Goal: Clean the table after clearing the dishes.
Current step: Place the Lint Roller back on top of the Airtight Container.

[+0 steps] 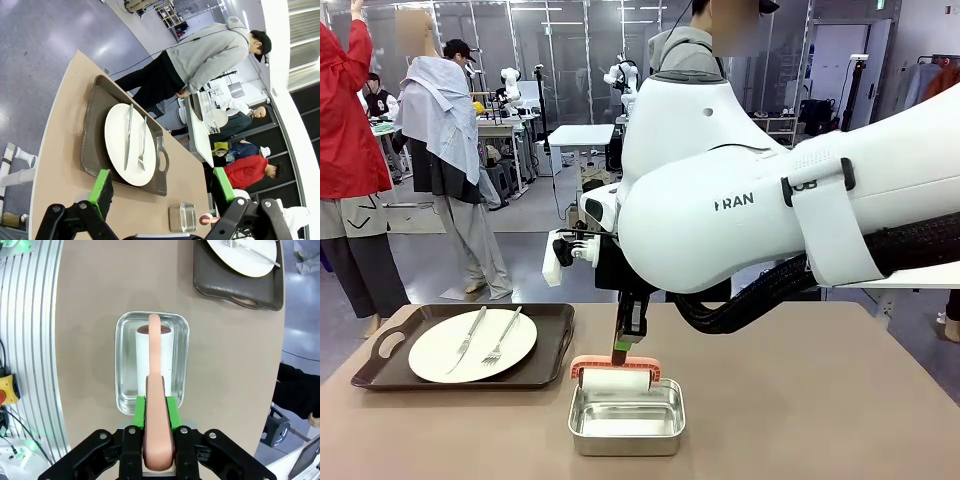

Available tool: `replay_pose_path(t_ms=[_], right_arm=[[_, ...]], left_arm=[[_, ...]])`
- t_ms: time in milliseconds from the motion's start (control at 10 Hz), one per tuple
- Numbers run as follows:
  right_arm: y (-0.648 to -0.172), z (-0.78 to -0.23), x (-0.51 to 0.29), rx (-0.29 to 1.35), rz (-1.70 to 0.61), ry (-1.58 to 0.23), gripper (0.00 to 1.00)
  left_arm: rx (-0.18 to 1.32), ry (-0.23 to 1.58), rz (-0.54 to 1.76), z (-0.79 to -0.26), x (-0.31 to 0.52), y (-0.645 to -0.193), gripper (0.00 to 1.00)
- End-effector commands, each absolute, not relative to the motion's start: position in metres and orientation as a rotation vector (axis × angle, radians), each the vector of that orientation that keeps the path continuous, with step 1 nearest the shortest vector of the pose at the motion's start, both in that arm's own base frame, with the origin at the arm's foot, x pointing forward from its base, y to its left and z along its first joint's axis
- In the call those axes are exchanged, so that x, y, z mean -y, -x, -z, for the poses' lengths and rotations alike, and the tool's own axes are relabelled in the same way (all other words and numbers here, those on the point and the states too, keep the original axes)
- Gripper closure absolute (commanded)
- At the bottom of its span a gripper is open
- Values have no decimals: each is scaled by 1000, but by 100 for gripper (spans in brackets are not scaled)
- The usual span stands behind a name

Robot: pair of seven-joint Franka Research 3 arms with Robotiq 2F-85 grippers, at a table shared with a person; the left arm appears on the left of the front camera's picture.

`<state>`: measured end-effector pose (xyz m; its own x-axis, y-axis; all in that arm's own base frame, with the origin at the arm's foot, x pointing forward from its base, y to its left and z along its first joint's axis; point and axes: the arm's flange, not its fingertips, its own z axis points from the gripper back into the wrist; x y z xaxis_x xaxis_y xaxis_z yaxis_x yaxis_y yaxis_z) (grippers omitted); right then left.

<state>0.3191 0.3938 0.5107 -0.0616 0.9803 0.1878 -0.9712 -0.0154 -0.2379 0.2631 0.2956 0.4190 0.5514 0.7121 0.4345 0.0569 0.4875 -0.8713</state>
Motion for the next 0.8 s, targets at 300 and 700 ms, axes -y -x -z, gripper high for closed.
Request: replay_pose_path(t_ms=[300,700], right_arm=[[-358,-488,-404,168,-1558,-18,79],[-398,-460,-413,51,-1535,-30,79]], left_arm=[[932,1013,-471,-420,-297,-262,0],[932,1013,-471,-420,-297,-262,0]])
